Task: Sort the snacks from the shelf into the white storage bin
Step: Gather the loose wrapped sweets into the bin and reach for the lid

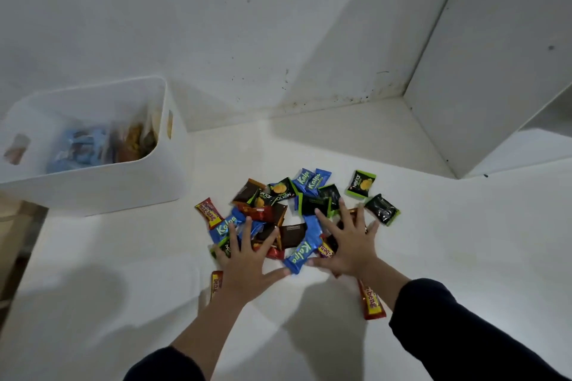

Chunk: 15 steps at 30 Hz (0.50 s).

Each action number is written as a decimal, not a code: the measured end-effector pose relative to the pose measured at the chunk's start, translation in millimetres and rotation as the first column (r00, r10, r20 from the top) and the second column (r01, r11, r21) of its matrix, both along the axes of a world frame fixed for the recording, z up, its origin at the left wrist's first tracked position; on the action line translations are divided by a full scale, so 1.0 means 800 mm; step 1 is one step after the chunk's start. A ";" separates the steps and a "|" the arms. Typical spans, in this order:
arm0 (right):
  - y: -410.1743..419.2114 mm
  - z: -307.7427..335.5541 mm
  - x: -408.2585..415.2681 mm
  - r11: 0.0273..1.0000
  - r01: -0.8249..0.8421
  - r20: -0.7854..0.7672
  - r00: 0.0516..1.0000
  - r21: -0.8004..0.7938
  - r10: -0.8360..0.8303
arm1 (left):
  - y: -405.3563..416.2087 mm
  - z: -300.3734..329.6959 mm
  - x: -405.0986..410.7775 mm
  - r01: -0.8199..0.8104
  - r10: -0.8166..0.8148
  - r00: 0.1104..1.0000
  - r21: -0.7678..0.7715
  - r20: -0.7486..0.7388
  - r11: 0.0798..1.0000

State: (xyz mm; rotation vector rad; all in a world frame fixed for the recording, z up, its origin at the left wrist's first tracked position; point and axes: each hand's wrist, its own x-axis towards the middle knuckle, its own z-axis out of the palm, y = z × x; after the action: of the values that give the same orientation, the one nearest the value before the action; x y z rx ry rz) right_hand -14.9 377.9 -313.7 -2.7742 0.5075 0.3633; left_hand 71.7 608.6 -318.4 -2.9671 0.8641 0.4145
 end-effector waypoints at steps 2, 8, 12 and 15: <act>0.002 -0.006 -0.001 1.000 0.016 0.077 0.997 -0.022 -0.015 | 0.000 0.000 -0.004 -0.016 0.016 1.000 -0.008 -0.008 1.000; 0.007 -0.010 -0.005 0.996 0.041 0.285 0.958 -0.074 -0.018 | -0.001 0.003 -0.014 -0.014 0.023 0.997 -0.119 0.077 0.993; 0.015 -0.009 -0.002 0.997 0.064 0.274 0.960 -0.042 -0.050 | -0.007 0.009 -0.017 -0.028 0.044 0.995 -0.172 0.087 0.985; 0.027 -0.007 0.000 0.995 0.094 0.203 0.974 0.045 -0.101 | -0.010 0.012 -0.012 -0.014 0.032 0.997 -0.226 0.076 0.974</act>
State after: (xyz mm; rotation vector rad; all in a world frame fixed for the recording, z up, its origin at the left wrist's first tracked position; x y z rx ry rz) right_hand -15.1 399.5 -319.4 -2.7006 0.5766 0.0618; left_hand 61.7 600.6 -308.8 -3.1762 0.9270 0.2092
